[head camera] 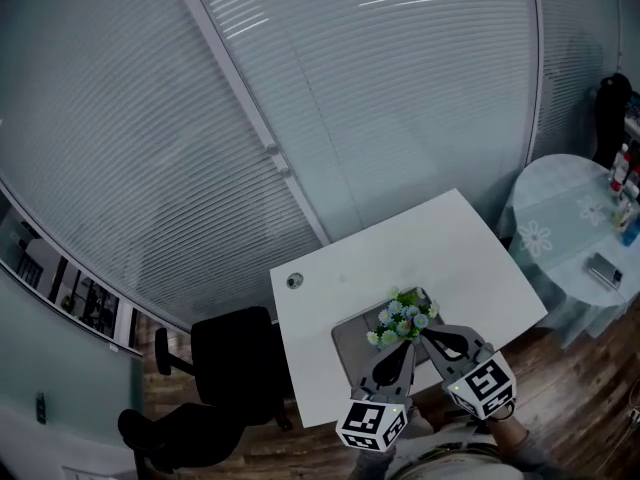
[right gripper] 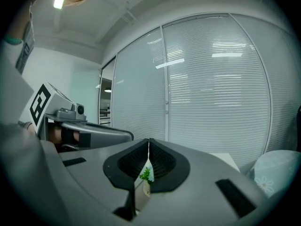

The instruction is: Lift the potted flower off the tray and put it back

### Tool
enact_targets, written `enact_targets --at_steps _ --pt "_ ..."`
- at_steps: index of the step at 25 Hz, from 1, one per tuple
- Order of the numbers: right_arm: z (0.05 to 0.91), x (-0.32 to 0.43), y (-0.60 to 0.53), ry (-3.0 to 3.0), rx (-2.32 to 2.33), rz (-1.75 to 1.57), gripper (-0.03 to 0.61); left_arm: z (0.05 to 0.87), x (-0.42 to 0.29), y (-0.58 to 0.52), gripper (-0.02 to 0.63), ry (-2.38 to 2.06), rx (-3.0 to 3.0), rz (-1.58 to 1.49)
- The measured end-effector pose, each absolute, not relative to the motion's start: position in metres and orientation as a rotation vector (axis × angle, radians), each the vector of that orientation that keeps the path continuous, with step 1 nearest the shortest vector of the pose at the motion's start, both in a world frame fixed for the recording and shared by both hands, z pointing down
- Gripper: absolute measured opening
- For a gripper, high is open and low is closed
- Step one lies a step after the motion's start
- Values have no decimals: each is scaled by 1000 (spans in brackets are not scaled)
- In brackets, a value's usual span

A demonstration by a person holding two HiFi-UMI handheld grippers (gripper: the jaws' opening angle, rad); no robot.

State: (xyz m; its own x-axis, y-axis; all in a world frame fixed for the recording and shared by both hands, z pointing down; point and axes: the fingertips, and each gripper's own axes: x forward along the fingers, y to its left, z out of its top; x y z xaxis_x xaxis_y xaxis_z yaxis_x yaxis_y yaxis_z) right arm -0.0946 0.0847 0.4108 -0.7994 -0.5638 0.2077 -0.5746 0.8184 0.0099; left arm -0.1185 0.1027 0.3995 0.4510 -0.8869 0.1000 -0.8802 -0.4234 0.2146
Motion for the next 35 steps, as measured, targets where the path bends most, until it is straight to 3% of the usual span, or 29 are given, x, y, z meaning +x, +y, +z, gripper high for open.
enact_targets --at_steps 13,35 --pt "420 -114 41 -2790 863 108 18 405 -151 66 11 -1568 2422 -20" --pt "419 -68 -36 -2906 472 107 18 401 -105 -8 11 -1857 2208 -64"
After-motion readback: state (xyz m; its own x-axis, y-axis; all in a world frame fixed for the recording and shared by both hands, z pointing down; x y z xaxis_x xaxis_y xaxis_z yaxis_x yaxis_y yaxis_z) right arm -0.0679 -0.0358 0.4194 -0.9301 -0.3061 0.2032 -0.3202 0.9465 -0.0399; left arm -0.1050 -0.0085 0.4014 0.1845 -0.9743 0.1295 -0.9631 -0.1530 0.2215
